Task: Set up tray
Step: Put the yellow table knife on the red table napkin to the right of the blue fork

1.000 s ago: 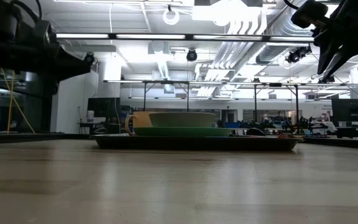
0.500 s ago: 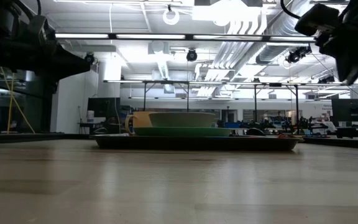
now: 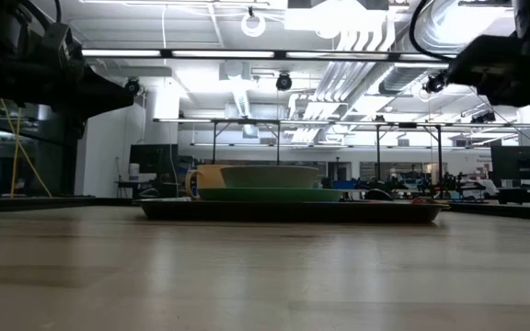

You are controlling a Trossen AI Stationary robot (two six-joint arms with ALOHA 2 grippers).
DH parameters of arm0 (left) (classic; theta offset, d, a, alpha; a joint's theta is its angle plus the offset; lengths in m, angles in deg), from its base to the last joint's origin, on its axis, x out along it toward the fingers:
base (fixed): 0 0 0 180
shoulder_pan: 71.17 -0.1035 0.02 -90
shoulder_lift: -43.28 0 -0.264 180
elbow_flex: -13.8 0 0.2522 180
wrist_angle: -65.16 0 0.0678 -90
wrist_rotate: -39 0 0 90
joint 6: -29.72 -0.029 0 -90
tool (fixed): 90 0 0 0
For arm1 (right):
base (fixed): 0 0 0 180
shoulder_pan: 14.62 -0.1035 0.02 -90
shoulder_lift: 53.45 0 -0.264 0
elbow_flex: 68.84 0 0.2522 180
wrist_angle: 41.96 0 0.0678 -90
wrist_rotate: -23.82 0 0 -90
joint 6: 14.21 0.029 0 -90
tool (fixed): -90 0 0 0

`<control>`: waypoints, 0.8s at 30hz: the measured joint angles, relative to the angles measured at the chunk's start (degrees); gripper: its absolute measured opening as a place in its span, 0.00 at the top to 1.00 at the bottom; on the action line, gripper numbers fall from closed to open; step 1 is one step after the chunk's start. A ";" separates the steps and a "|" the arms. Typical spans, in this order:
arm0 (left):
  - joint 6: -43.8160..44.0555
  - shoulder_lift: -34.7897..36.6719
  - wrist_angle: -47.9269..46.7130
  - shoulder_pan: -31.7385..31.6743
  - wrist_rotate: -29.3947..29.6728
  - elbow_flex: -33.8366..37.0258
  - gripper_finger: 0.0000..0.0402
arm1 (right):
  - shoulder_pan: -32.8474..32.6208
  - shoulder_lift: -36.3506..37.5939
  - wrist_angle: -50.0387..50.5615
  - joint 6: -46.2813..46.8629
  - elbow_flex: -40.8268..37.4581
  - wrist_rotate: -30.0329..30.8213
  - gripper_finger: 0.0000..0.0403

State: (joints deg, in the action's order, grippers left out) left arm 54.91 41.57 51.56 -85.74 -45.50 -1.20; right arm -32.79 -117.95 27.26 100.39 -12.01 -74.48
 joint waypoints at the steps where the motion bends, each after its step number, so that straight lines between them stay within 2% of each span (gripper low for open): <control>1: 0.00 0.00 0.00 0.00 0.00 0.00 0.77 | 0.00 -0.73 -0.01 0.01 0.00 -0.68 0.94; 9: 0.04 -0.02 -0.07 -0.02 0.02 0.00 0.77 | 0.00 -5.30 -0.04 -0.87 0.00 -2.80 0.94; 17: 0.07 -0.02 -0.11 -0.02 0.00 -0.02 0.77 | 1.07 -6.09 0.09 -0.80 -0.02 -2.18 0.94; 24: 0.13 -0.02 -0.13 -0.02 -0.02 -0.02 0.77 | 2.43 -6.09 1.55 -1.04 -0.07 -1.26 0.82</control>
State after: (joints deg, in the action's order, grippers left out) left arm 55.04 41.54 51.43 -85.76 -45.52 -1.22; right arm -30.37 -124.03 28.81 99.35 -12.08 -75.74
